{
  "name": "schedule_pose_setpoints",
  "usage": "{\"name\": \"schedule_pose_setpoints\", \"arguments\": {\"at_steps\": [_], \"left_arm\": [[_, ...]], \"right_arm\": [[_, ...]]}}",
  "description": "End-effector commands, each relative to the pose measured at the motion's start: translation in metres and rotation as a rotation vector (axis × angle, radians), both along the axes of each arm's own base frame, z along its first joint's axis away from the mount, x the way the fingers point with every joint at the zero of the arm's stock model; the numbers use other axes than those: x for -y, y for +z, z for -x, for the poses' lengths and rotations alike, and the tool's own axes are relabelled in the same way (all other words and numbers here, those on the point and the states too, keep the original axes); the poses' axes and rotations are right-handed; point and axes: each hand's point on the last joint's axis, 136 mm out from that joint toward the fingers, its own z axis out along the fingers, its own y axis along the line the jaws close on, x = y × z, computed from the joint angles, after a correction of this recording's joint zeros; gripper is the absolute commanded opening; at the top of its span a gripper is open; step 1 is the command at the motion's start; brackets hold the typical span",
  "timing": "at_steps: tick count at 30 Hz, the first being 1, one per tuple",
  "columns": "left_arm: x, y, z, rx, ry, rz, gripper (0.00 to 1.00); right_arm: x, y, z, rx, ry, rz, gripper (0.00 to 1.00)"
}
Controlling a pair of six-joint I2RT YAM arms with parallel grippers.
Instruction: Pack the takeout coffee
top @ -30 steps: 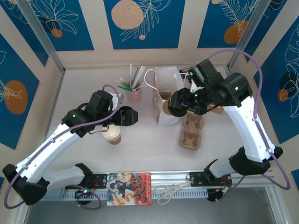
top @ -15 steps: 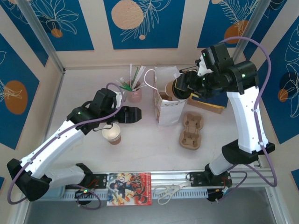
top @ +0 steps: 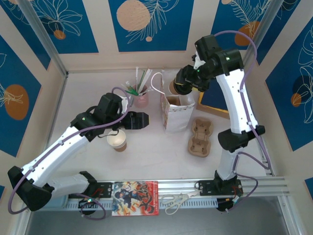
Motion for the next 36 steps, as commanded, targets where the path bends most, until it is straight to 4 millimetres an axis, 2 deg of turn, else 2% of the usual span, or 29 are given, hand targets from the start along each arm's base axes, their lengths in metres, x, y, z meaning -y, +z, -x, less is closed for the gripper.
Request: {"name": "schedule_pose_setpoints", "arguments": {"at_steps": [1,10,17,24,32,36], "left_arm": [[0.004,0.007,0.008,0.013,-0.035,0.033,1.0],[0.001,0.007,0.012,0.026,-0.054,0.018,1.0],[0.0,0.006,0.012,0.034,-0.071,0.0,1.0],[0.001,0.005,0.012,0.034,-0.08,-0.007,1.0],[0.002,0.003,0.012,0.031,-0.086,-0.009,1.0],[0.003,0.003,0.012,0.024,-0.087,-0.005,1.0]], "right_arm": [[0.008,-0.024,0.017,-0.126,0.034,0.095,0.65],[-0.005,-0.061,0.003,-0.194,0.082,0.189,0.65],[-0.012,-0.082,0.004,-0.245,0.118,0.239,0.65],[-0.013,-0.093,0.009,-0.277,0.133,0.278,0.65],[-0.01,-0.087,0.012,-0.255,0.126,0.293,0.65],[-0.008,-0.096,0.018,-0.296,0.143,0.31,0.65]]}}
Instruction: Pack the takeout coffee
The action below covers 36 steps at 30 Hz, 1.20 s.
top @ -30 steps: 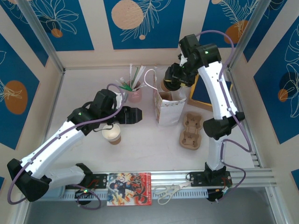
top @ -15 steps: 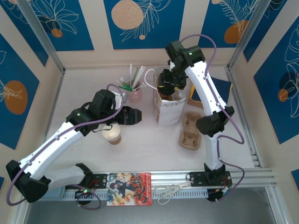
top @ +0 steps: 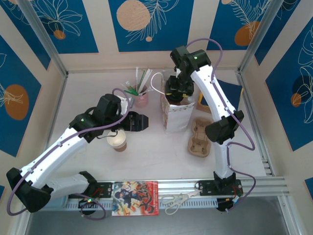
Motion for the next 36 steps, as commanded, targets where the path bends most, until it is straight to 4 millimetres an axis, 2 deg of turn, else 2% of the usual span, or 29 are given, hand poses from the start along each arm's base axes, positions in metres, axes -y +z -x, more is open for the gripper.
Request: {"name": "schedule_pose_setpoints", "arguments": {"at_steps": [1,6,14,28,36], "left_arm": [[0.004,0.001,0.005,-0.001,-0.037,0.002,1.0],[0.003,0.001,0.005,-0.003,-0.034,0.005,1.0],[-0.002,-0.003,0.008,-0.003,-0.018,0.001,1.0],[-0.003,-0.008,0.01,-0.017,-0.012,0.014,1.0],[-0.002,-0.009,0.012,-0.026,-0.016,0.016,1.0]], "right_arm": [[0.02,-0.009,0.04,-0.152,0.028,0.09,0.65],[0.02,-0.019,0.041,-0.183,0.035,0.11,0.65],[0.017,-0.025,0.047,-0.221,0.048,0.098,0.65],[0.02,-0.028,0.084,-0.287,0.091,0.126,0.64],[0.019,-0.03,0.113,-0.321,0.143,0.149,0.65]]}}
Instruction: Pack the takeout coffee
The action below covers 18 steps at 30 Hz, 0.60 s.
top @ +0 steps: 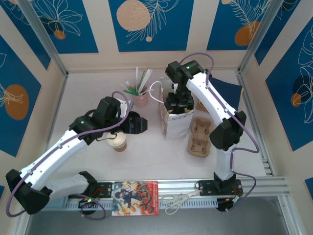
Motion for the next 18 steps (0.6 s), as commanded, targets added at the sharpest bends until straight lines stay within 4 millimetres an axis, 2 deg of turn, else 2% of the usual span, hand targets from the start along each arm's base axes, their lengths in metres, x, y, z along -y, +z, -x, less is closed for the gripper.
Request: {"name": "schedule_pose_setpoints", "arguments": {"at_steps": [1,7,18], "left_arm": [[0.003,0.004,0.006,-0.008,-0.019,0.028,1.0],[0.001,0.002,0.007,-0.014,-0.014,0.021,1.0],[-0.02,-0.002,0.012,-0.007,0.03,-0.057,1.0]], "right_arm": [[0.017,0.009,0.05,-0.138,0.036,0.051,0.65],[0.02,0.008,0.06,-0.151,0.051,0.059,0.65],[0.005,-0.003,0.042,-0.133,0.055,0.052,0.65]]}}
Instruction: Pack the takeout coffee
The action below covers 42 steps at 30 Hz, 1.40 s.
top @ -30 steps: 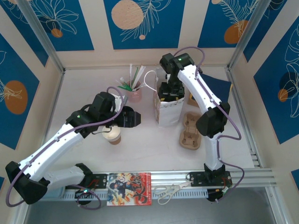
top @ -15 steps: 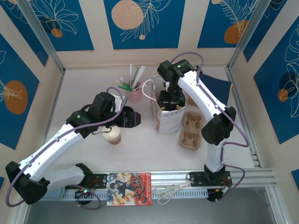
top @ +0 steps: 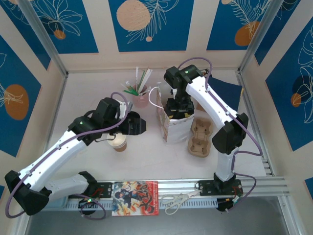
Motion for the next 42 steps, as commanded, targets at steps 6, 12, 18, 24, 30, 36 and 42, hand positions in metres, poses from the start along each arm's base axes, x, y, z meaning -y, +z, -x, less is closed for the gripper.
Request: {"name": "schedule_pose_setpoints", "arguments": {"at_steps": [6,12,18,24,30,36,42], "left_arm": [[-0.007,-0.001,0.015,-0.01,-0.032,-0.01,1.0],[-0.001,-0.009,0.008,-0.027,-0.021,-0.006,1.0],[-0.006,-0.006,-0.005,0.019,0.042,-0.022,1.0],[-0.01,-0.014,-0.004,0.017,0.063,-0.016,1.0],[-0.007,-0.018,-0.002,0.012,0.039,-0.02,1.0],[-0.003,-0.02,0.0,-0.008,0.005,-0.03,1.0],[0.0,-0.025,-0.001,-0.014,0.003,-0.025,1.0]], "right_arm": [[0.0,-0.004,0.007,-0.071,0.036,0.044,0.65],[-0.004,-0.004,-0.002,-0.051,0.045,0.037,0.65],[-0.01,-0.004,-0.012,-0.03,0.047,0.022,0.65],[-0.019,-0.002,-0.011,-0.002,0.074,0.042,0.65],[-0.023,-0.001,-0.008,-0.009,0.069,0.04,0.65],[-0.023,0.001,-0.008,-0.003,0.057,0.05,0.65],[-0.027,-0.005,-0.008,-0.015,0.067,0.062,0.65]]}}
